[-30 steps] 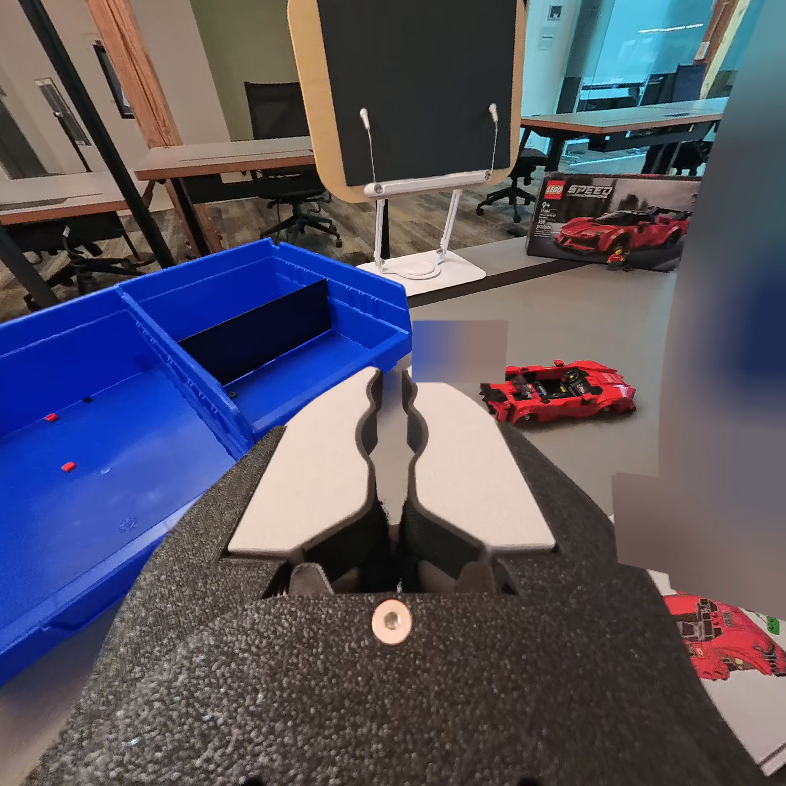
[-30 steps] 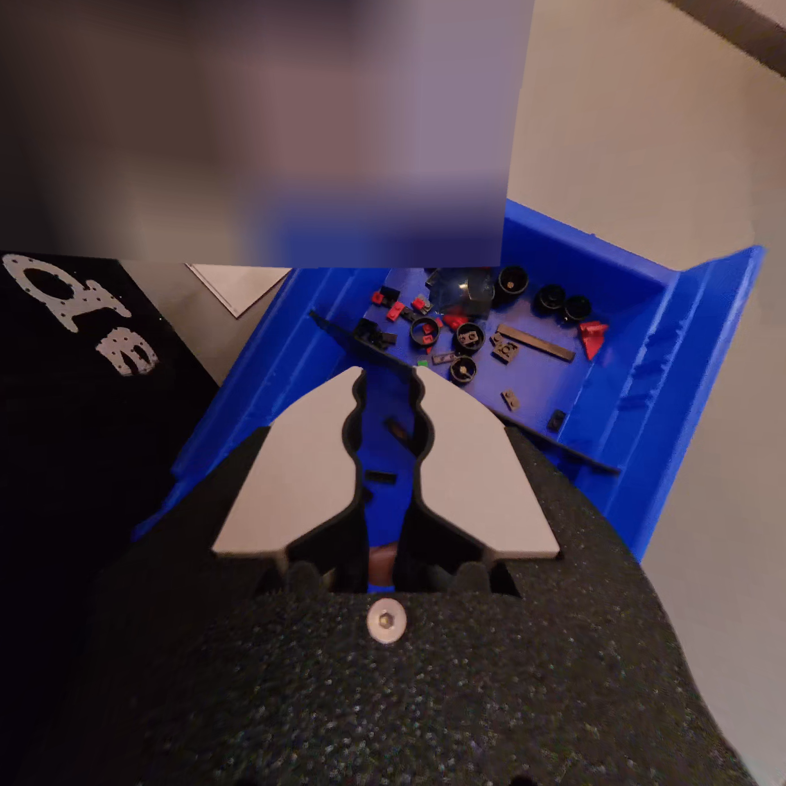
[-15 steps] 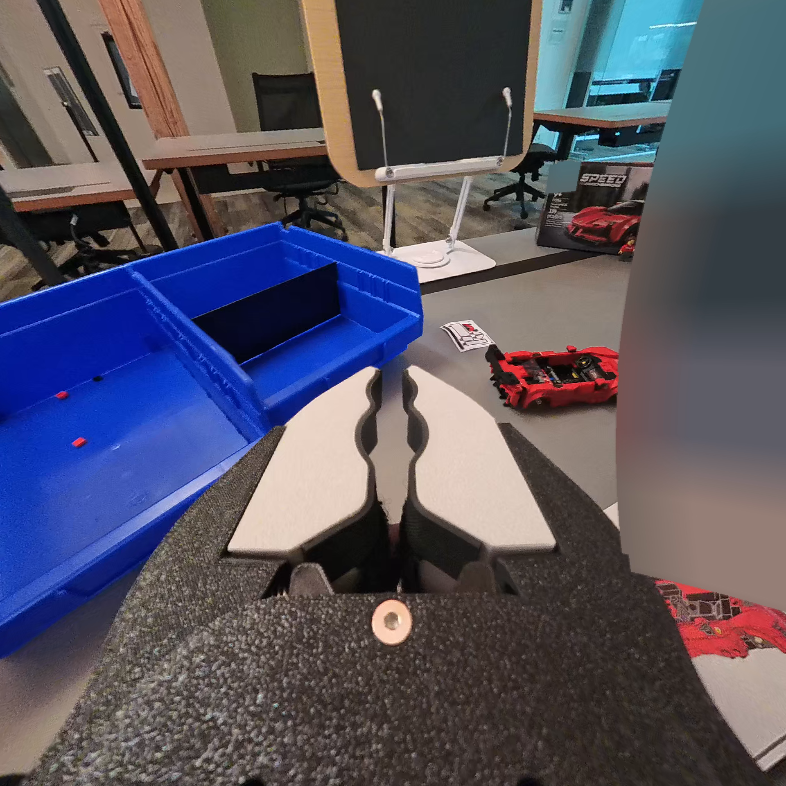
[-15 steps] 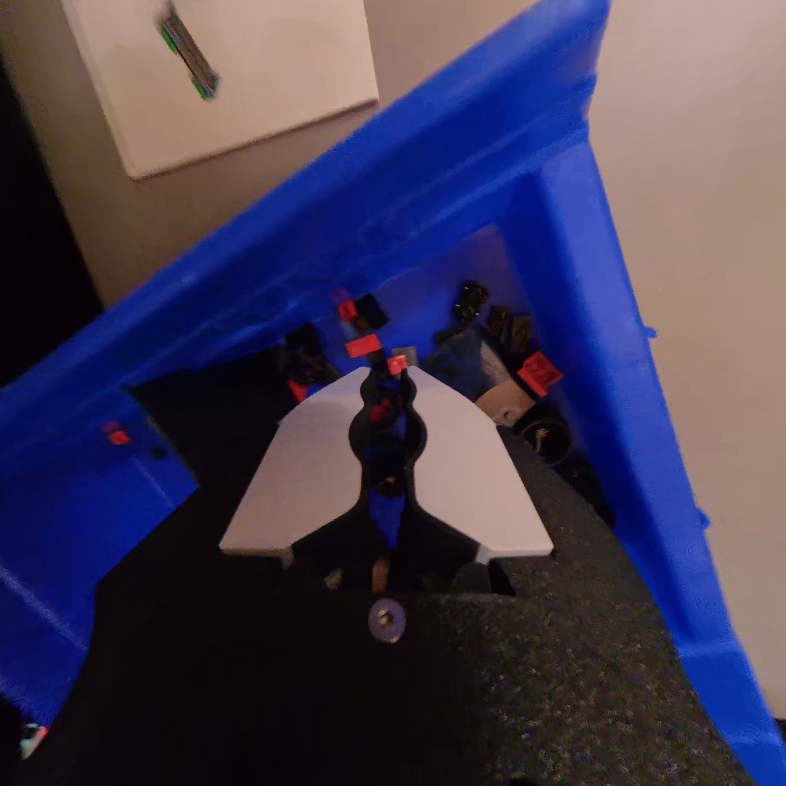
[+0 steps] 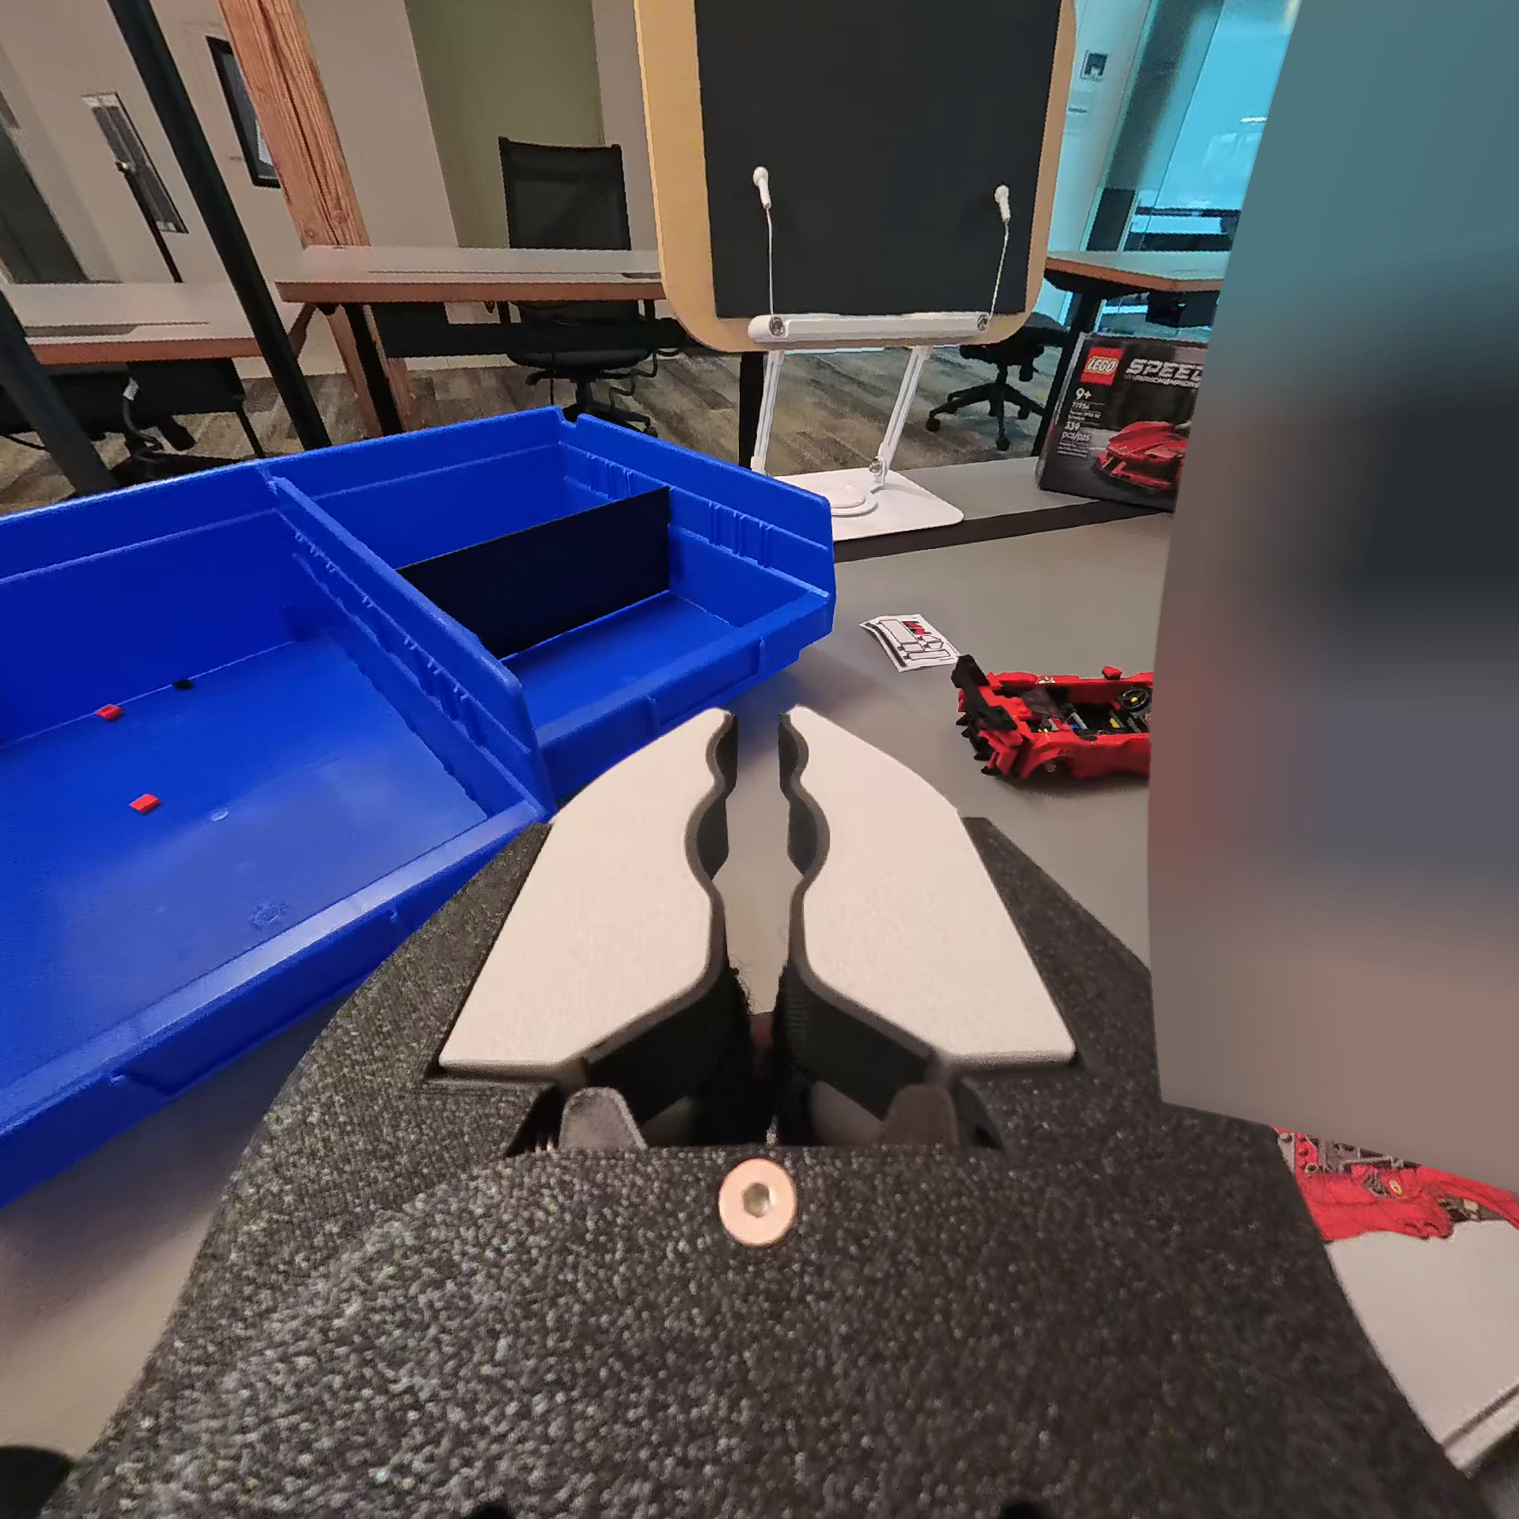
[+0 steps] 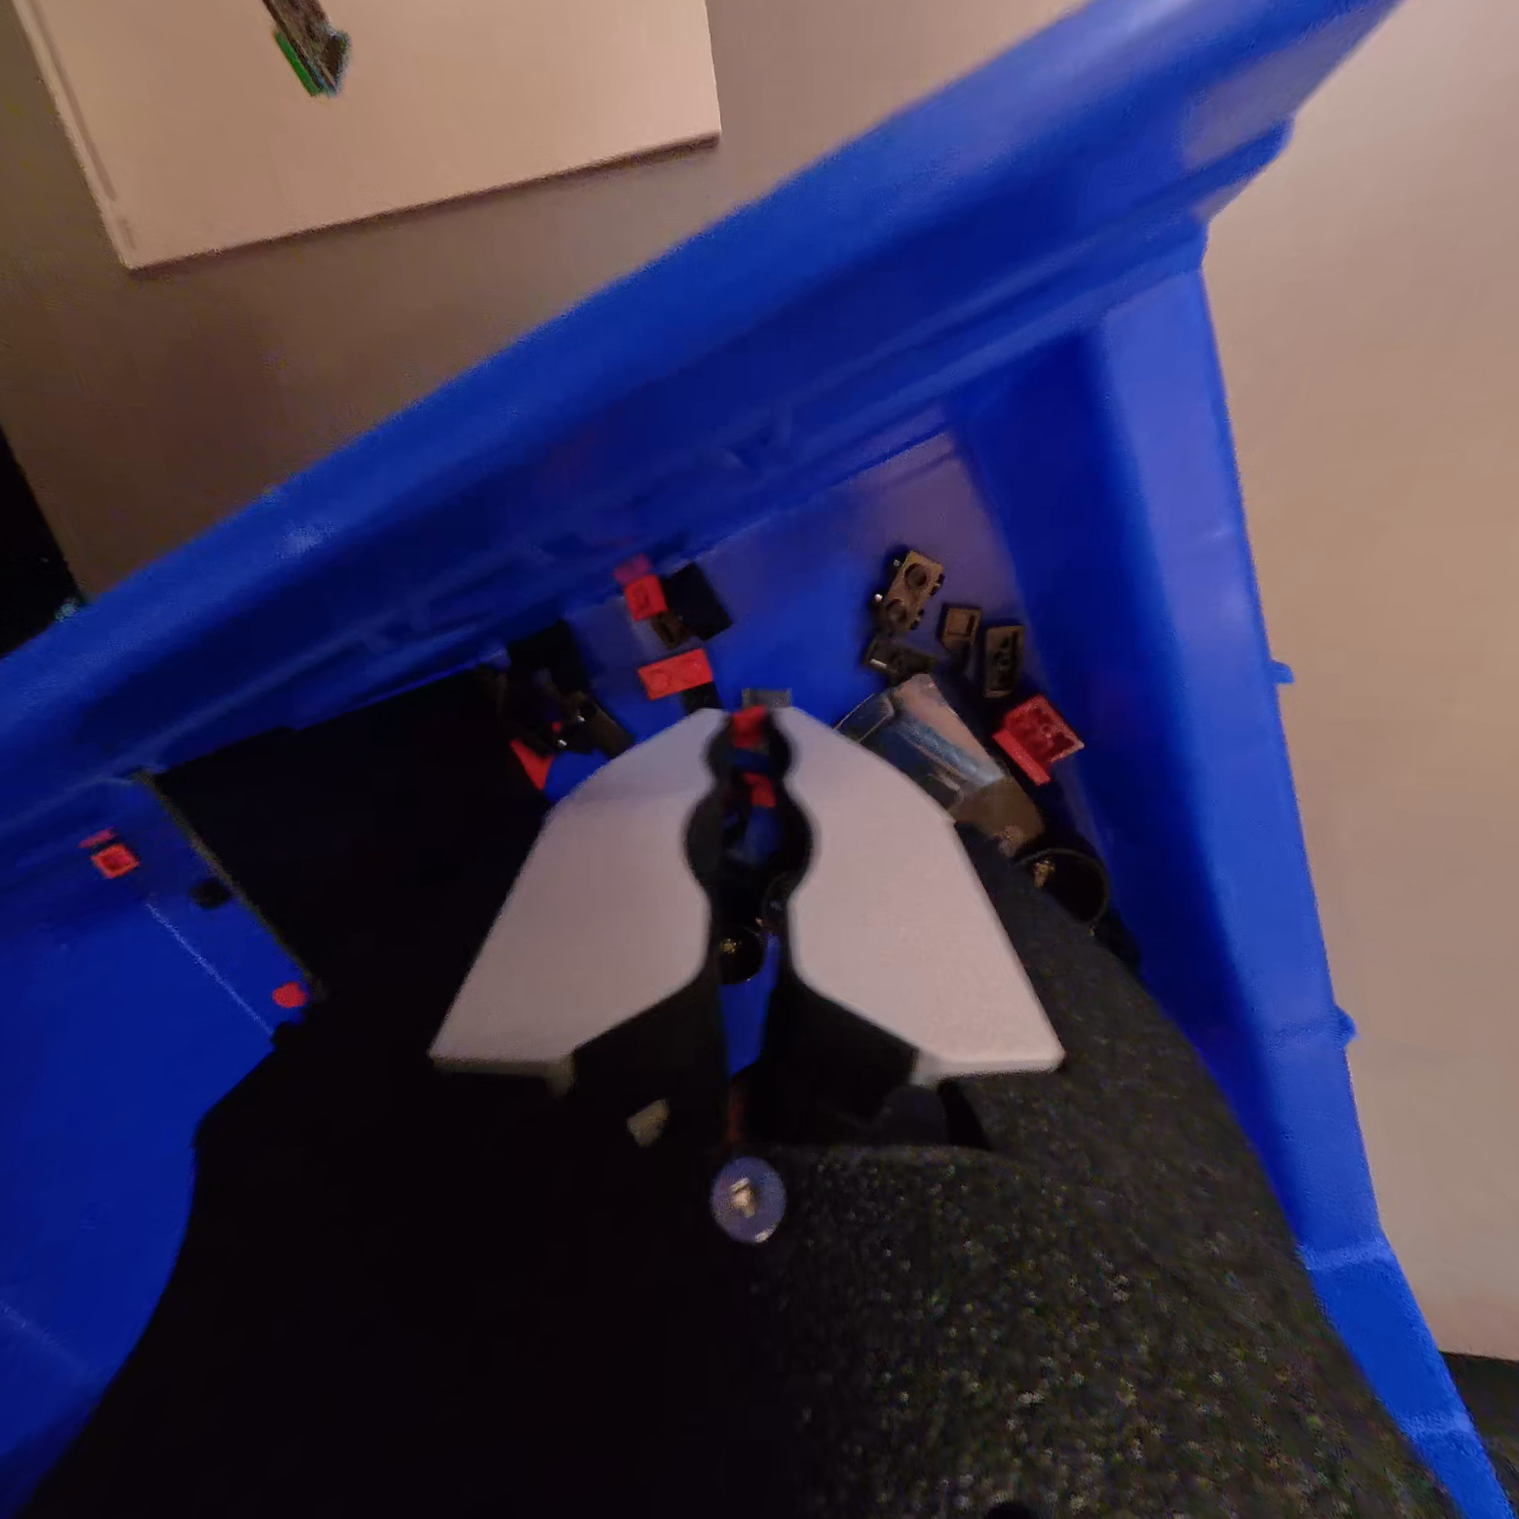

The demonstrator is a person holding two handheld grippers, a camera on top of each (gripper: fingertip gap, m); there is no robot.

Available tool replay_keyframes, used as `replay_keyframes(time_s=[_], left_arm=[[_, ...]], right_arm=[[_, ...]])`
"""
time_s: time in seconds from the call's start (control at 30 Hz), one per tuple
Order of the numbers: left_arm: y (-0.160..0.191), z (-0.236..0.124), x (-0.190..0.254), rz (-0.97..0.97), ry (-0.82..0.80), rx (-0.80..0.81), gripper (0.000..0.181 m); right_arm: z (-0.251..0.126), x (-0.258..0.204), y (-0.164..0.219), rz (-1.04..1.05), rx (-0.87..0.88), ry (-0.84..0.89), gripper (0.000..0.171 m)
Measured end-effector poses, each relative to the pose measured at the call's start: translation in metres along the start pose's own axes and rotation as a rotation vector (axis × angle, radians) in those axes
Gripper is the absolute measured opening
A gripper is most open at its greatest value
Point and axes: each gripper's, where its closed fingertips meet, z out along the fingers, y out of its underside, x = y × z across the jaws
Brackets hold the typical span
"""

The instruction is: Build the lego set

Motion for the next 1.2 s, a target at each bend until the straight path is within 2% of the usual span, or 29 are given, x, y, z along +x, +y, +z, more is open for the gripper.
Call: replay_keyframes(time_s=[0.13,0.23,0.33,0.43,0.5,0.6,0.77,0.93,1.13,1.2], left_arm=[[-0.001,-0.008,-0.003,0.002,-0.012,0.008,0.009],[-0.001,-0.011,-0.005,-0.012,-0.014,0.014,0.009],[0.001,-0.012,-0.003,-0.020,-0.001,0.012,0.010],[0.003,-0.013,-0.001,-0.007,0.004,-0.004,0.010],[0.004,-0.014,-0.002,0.002,0.001,-0.012,0.010],[0.004,-0.015,-0.003,-0.002,-0.003,-0.009,0.010],[0.007,-0.014,-0.003,-0.007,0.001,-0.016,0.010],[0.008,-0.015,-0.004,0.001,-0.006,-0.023,0.010],[0.006,-0.024,0.001,-0.002,0.000,-0.005,0.010],[0.005,-0.027,0.005,0.001,0.014,-0.003,0.011]], right_arm=[[-0.016,-0.010,-0.005,0.054,0.081,-0.083,0.004],[-0.015,-0.028,0.001,0.044,0.040,-0.201,0.005],[-0.011,-0.015,0.001,0.085,0.026,-0.146,0.017],[-0.008,-0.022,0.005,0.032,-0.014,-0.168,0.042],[-0.007,-0.018,0.006,0.024,-0.026,-0.135,0.035],[-0.009,-0.002,-0.006,0.068,0.064,-0.048,0.009],[-0.001,0.011,-0.001,0.006,0.007,0.094,0.011],[0.005,0.012,0.003,0.004,-0.052,0.118,0.015],[0.004,0.009,0.003,-0.002,-0.037,0.107,0.009],[-0.004,0.008,-0.002,0.032,0.014,0.107,0.000]])
